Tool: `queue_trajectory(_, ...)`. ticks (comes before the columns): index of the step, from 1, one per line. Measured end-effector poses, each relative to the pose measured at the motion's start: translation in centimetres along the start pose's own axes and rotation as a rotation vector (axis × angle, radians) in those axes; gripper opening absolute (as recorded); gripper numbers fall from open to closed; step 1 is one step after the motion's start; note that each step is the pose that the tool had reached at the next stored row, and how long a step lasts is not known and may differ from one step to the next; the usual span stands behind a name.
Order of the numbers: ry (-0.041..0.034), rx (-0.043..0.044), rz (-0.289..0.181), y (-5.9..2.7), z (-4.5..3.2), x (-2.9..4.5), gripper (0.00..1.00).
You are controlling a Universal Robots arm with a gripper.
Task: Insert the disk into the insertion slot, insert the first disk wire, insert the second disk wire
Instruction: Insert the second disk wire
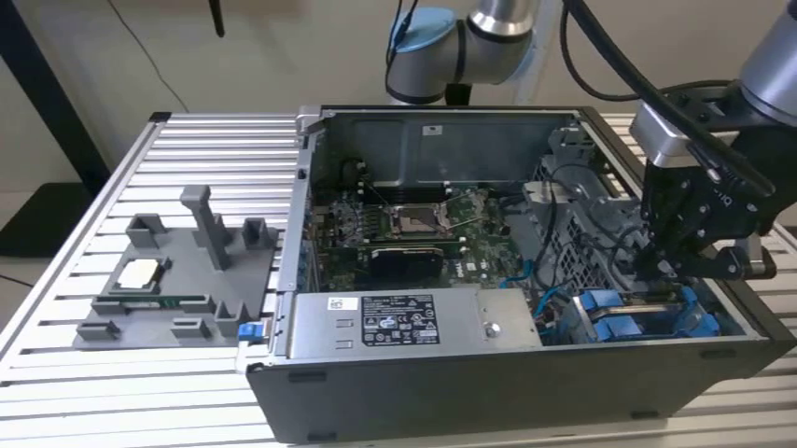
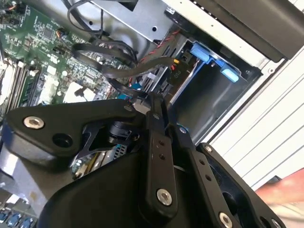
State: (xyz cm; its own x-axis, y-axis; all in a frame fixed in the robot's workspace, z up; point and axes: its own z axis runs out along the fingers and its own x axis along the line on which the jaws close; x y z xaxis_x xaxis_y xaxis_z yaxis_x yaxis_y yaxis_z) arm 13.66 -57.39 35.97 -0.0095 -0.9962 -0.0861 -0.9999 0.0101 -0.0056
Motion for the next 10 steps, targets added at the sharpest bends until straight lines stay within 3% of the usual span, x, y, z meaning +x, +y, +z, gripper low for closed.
queue_trajectory(10, 0.0018, 0.0475, -0.003, 0.26, 1.07, 0.15, 0.16)
